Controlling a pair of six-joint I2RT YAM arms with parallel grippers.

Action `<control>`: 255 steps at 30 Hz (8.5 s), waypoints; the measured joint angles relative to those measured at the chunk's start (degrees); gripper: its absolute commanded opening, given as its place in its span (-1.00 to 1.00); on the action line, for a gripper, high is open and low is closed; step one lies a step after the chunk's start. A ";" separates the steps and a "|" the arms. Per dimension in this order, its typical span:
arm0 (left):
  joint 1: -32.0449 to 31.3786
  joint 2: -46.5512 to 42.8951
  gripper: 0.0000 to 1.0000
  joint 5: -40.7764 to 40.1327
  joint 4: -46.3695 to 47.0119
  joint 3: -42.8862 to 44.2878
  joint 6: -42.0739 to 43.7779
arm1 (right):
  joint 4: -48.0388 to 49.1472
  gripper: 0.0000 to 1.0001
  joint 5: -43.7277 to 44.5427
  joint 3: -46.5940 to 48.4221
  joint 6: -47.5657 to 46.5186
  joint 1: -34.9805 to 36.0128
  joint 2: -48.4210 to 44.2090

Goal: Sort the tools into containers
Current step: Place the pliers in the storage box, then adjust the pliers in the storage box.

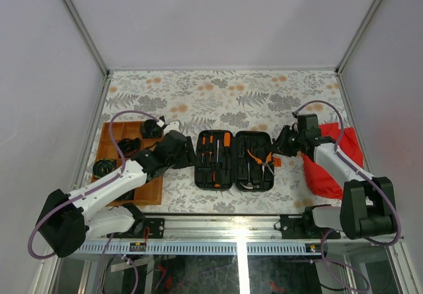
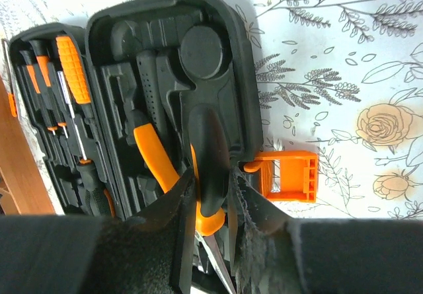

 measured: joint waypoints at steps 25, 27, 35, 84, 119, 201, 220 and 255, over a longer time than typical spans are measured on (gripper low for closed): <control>0.02 3.06 0.19 1.92 2.51 -1.01 0.00 | -2.01 0.16 -6.32 3.28 -7.10 5.81 5.35; 0.02 3.06 0.19 1.92 2.56 -1.16 0.02 | -2.34 0.23 -5.90 3.78 -7.32 6.45 5.40; 0.26 3.06 0.19 1.92 2.71 -1.33 0.02 | -5.38 0.42 1.33 7.08 -8.59 12.24 5.64; 1.57 2.97 0.20 4.31 5.11 -2.58 0.42 | -7.82 -0.40 17.29 11.72 -8.46 21.90 13.88; 2.21 2.97 0.19 5.53 5.18 -2.99 0.42 | -7.91 -0.36 20.44 13.84 -4.94 22.27 15.39; 2.62 3.15 0.19 7.06 5.57 -3.50 0.39 | -17.16 -0.67 25.44 13.44 -4.28 22.27 13.53; 2.64 3.58 0.19 7.50 6.45 -3.50 0.39 | -18.05 -0.75 27.65 13.16 -3.34 23.17 17.03; 2.80 4.15 0.19 7.65 6.51 -3.52 0.37 | -12.94 -0.66 20.04 16.17 -6.25 23.54 18.43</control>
